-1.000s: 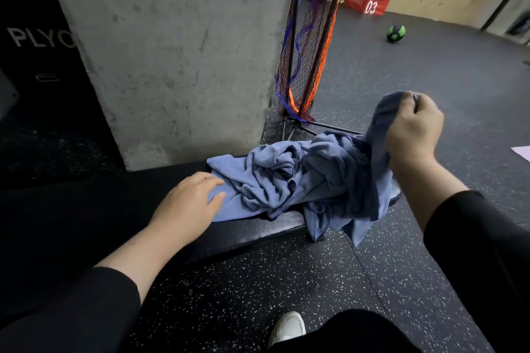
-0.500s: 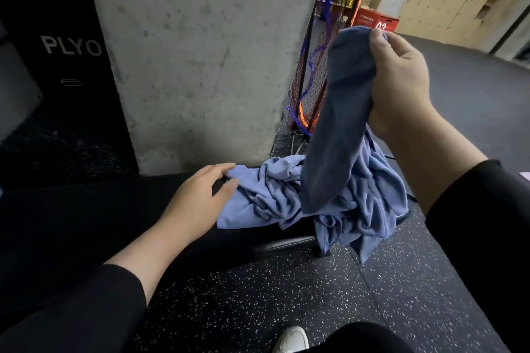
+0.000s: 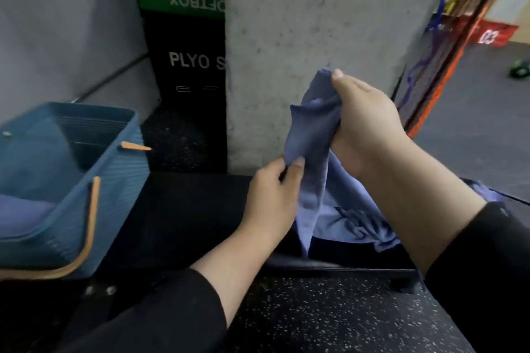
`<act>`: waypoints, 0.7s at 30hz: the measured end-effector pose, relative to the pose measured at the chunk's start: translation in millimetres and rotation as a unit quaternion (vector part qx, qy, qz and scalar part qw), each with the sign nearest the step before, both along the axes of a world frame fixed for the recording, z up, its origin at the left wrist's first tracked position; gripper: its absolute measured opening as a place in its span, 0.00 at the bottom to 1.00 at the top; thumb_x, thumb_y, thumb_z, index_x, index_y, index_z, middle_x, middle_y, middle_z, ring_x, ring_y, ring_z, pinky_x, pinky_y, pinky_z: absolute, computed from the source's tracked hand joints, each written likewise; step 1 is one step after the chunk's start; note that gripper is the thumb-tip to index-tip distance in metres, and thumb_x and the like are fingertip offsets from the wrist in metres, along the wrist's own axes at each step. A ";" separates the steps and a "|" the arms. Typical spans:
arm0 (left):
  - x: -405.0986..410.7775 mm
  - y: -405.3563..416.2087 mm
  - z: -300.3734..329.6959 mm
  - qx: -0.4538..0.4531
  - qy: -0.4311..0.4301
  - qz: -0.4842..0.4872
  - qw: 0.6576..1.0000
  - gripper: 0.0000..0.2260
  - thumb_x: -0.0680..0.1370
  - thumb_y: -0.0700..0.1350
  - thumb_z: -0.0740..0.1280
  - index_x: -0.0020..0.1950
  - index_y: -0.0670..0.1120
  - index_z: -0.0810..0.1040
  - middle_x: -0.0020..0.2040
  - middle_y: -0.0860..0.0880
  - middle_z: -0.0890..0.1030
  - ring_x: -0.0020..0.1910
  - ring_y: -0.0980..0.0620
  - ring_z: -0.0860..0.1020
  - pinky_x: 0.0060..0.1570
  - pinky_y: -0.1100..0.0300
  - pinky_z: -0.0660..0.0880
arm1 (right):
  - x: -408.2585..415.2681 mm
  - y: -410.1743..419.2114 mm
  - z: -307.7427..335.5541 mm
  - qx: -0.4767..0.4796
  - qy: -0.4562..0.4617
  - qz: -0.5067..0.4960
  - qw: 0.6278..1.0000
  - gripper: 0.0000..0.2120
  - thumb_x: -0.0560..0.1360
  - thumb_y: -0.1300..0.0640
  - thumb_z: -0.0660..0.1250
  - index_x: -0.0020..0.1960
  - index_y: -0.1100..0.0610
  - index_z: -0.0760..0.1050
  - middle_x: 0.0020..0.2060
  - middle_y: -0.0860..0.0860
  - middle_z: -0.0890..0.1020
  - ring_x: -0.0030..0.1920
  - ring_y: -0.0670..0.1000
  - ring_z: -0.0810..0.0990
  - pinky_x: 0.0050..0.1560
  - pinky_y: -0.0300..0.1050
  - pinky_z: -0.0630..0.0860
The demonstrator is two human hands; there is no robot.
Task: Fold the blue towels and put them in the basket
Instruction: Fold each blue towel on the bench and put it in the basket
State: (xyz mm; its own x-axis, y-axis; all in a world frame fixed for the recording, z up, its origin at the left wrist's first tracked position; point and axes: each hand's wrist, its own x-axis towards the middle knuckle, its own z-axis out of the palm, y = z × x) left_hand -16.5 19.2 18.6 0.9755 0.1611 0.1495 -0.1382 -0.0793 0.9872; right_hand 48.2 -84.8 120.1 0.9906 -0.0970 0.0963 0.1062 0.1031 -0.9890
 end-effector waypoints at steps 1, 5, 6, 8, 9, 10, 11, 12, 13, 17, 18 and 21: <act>2.2 13.4 1.7 -0.002 0.003 0.036 0.999 0.18 0.82 0.52 0.65 0.35 0.45 0.72 0.28 0.56 0.73 0.29 0.57 0.69 0.32 0.60 0.66 | 0.9 12.7 -6.2 0.031 0.021 0.026 0.999 0.12 0.79 0.49 0.64 0.47 0.57 0.78 0.34 0.54 0.84 0.41 0.55 0.82 0.48 0.47 0.78; 5.2 71.7 9.3 0.018 -0.018 0.128 0.991 0.19 0.83 0.52 0.62 0.39 0.40 0.74 0.29 0.47 0.73 0.29 0.56 0.69 0.29 0.61 0.66 | -2.0 44.9 -35.8 0.038 0.031 0.037 0.998 0.11 0.81 0.54 0.63 0.47 0.59 0.79 0.38 0.54 0.79 0.38 0.52 0.77 0.44 0.48 0.80; 6.6 86.2 7.3 0.030 -0.024 0.138 0.990 0.17 0.83 0.52 0.61 0.41 0.42 0.77 0.32 0.46 0.78 0.31 0.56 0.74 0.31 0.60 0.69 | -1.2 47.4 -49.6 0.020 0.046 0.030 0.998 0.11 0.82 0.55 0.63 0.47 0.59 0.80 0.39 0.55 0.78 0.38 0.51 0.77 0.45 0.48 0.81; 10.5 109.7 1.6 0.065 -0.028 0.132 0.989 0.11 0.83 0.49 0.62 0.45 0.49 0.81 0.39 0.51 0.83 0.39 0.56 0.81 0.39 0.60 0.75 | 0.3 50.0 -82.4 -0.039 0.098 0.028 0.994 0.11 0.81 0.52 0.64 0.47 0.57 0.82 0.41 0.55 0.82 0.41 0.54 0.80 0.46 0.51 0.82; 13.5 118.7 -3.2 0.082 -0.029 0.120 0.989 0.09 0.82 0.47 0.63 0.46 0.50 0.82 0.41 0.53 0.84 0.43 0.58 0.82 0.43 0.61 0.76 | 1.5 50.2 -98.8 -0.103 0.110 0.021 0.988 0.11 0.80 0.50 0.66 0.48 0.56 0.82 0.41 0.54 0.84 0.42 0.56 0.82 0.45 0.52 0.82; 16.1 125.8 -8.1 0.096 -0.028 0.107 0.989 0.08 0.82 0.45 0.65 0.48 0.52 0.83 0.42 0.56 0.85 0.45 0.61 0.82 0.45 0.64 0.76 | 0.9 51.0 -113.9 -0.179 0.103 0.018 0.978 0.11 0.79 0.48 0.67 0.51 0.55 0.82 0.42 0.52 0.85 0.43 0.56 0.83 0.46 0.52 0.81; 18.9 131.3 -13.8 0.118 -0.024 0.092 0.988 0.08 0.81 0.44 0.66 0.49 0.53 0.83 0.43 0.59 0.85 0.46 0.65 0.81 0.47 0.67 0.75 | -1.4 52.4 -126.4 -0.240 0.079 0.028 0.967 0.12 0.78 0.47 0.68 0.55 0.53 0.81 0.46 0.49 0.85 0.46 0.51 0.83 0.48 0.49 0.81; 21.5 135.3 -19.3 0.144 -0.010 0.077 0.987 0.08 0.81 0.43 0.67 0.50 0.54 0.84 0.44 0.60 0.85 0.47 0.66 0.81 0.48 0.70 0.74 | -5.4 55.0 -136.1 -0.282 0.048 0.060 0.956 0.14 0.78 0.48 0.69 0.60 0.52 0.78 0.51 0.44 0.83 0.51 0.45 0.82 0.52 0.43 0.78; 23.0 138.0 -22.9 0.169 0.008 0.058 0.984 0.08 0.80 0.44 0.67 0.51 0.55 0.85 0.44 0.60 0.85 0.47 0.66 0.81 0.48 0.70 0.74 | -9.9 58.4 -142.7 -0.307 0.017 0.106 0.946 0.17 0.77 0.49 0.69 0.65 0.50 0.75 0.57 0.41 0.81 0.56 0.40 0.79 0.57 0.38 0.74; 29.2 139.8 -31.4 0.205 0.047 -0.010 0.978 0.06 0.79 0.48 0.70 0.45 0.50 0.85 0.39 0.53 0.84 0.40 0.61 0.81 0.43 0.61 0.76 | -14.5 67.4 -156.1 -0.308 -0.017 0.268 0.913 0.25 0.78 0.57 0.69 0.71 0.43 0.68 0.60 0.35 0.79 0.60 0.31 0.74 0.60 0.28 0.69; 31.0 138.6 -32.1 0.212 0.051 -0.016 0.976 0.07 0.78 0.49 0.71 0.42 0.48 0.84 0.36 0.49 0.83 0.36 0.60 0.78 0.40 0.58 0.75 | -12.0 67.8 -158.5 -0.301 -0.011 0.272 0.914 0.26 0.77 0.57 0.70 0.72 0.42 0.67 0.59 0.37 0.80 0.59 0.33 0.76 0.61 0.31 0.71; 38.1 133.8 -32.3 0.240 0.049 -0.022 0.969 0.10 0.76 0.50 0.73 0.37 0.46 0.80 0.33 0.47 0.81 0.31 0.58 0.74 0.35 0.58 0.72 | -4.4 63.5 -156.8 -0.262 0.032 0.259 0.929 0.26 0.76 0.56 0.71 0.71 0.43 0.69 0.52 0.44 0.84 0.51 0.41 0.82 0.55 0.40 0.78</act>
